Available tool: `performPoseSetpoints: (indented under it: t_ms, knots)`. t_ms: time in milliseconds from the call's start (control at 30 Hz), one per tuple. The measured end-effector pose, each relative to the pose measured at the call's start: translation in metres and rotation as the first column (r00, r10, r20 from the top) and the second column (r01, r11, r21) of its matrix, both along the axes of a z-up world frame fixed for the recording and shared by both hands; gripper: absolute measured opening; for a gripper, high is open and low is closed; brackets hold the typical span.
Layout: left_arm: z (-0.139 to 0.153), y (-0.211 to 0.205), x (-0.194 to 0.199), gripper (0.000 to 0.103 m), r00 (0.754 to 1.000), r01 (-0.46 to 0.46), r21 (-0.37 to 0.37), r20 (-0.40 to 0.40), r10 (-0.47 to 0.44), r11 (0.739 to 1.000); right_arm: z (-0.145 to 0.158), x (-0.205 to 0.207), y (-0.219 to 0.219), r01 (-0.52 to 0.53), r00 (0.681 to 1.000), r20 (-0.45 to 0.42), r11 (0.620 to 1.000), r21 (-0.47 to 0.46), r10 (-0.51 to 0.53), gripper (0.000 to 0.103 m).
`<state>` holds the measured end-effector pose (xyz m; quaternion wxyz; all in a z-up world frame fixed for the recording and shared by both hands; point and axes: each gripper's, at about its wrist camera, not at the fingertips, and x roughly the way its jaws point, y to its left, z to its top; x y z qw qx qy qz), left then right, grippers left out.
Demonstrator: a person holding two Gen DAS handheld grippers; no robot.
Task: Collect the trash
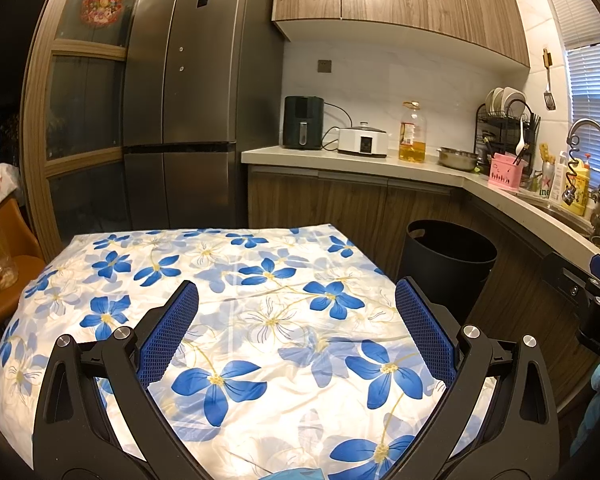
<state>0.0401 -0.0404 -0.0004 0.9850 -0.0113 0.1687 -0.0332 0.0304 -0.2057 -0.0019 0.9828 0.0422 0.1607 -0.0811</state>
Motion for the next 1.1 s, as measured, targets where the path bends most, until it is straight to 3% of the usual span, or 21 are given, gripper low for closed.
performPoseSetpoints:
  t_ms: [1100]
  knots:
    - [-0.0010, -0.0026, 0.0000, 0.097, 1.000, 0.006, 0.003, 0.001, -0.006, 1.000, 0.0001, -0.0010, 0.0009, 0.007, 1.000, 0.002, 1.000, 0.000, -0.007, 0.097]
